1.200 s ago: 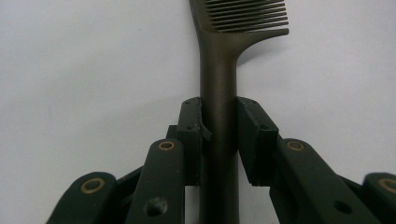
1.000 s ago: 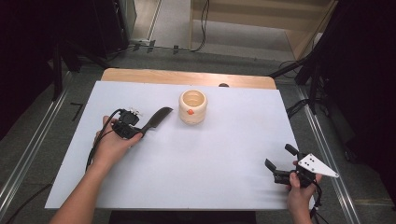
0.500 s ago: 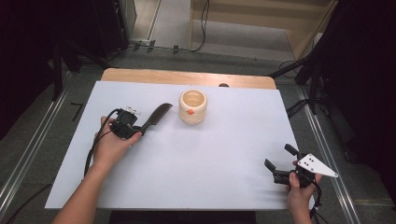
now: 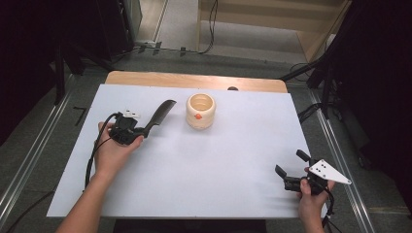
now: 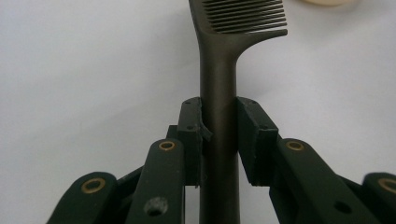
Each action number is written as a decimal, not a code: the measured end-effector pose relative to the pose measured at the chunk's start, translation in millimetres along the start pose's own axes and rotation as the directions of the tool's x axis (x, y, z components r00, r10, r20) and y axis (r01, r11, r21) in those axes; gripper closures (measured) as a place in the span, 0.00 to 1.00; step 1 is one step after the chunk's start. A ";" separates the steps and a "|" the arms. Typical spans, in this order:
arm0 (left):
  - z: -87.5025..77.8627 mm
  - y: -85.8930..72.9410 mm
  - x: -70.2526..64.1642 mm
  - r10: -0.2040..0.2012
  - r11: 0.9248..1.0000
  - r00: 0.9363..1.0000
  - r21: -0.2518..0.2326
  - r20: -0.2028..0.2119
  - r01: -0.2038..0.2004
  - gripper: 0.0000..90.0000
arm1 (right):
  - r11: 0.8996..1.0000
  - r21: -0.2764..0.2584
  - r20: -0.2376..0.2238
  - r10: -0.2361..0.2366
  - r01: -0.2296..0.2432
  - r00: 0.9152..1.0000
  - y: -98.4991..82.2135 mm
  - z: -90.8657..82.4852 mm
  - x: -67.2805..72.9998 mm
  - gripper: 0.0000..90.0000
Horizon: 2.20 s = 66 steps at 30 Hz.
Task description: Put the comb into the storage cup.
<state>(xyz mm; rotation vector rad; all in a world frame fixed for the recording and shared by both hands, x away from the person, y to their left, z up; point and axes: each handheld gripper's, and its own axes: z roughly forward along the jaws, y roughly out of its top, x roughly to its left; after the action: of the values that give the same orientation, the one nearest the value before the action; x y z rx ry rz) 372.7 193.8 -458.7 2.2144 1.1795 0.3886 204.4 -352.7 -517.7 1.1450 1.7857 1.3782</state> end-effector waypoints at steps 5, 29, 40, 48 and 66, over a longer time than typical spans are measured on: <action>-6.3 -0.6 -1.5 -0.019 0.998 1.000 -0.057 0.012 0.020 0.80 | 1.000 0.011 0.008 -0.008 0.008 1.000 1.3 0.9 1.9 0.00; -23.3 -7.2 -25.0 -0.039 0.949 0.999 -0.314 0.018 0.042 0.80 | 0.998 0.028 -0.080 -0.045 0.048 0.996 56.5 26.1 40.4 0.00; -24.9 -10.1 -42.0 -0.022 0.925 1.000 -0.379 0.021 0.028 0.80 | 1.000 0.002 -0.139 -0.006 0.006 0.990 90.8 55.9 64.8 0.00; -31.7 -7.7 -56.0 0.005 0.905 0.999 -0.426 0.037 0.012 0.80 | 1.000 -0.005 -0.168 0.000 -0.001 0.986 110.8 74.5 82.1 0.00; -25.6 -10.4 -99.3 0.098 0.879 0.994 -0.473 0.053 -0.061 0.80 | 0.998 0.009 -0.214 0.056 -0.055 0.975 143.4 100.8 109.7 0.00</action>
<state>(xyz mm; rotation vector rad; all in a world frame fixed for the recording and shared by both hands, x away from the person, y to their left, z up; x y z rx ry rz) 297.0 125.6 -443.2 1.8341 0.8437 0.5566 280.0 -197.8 -403.5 1.0892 1.9179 1.5839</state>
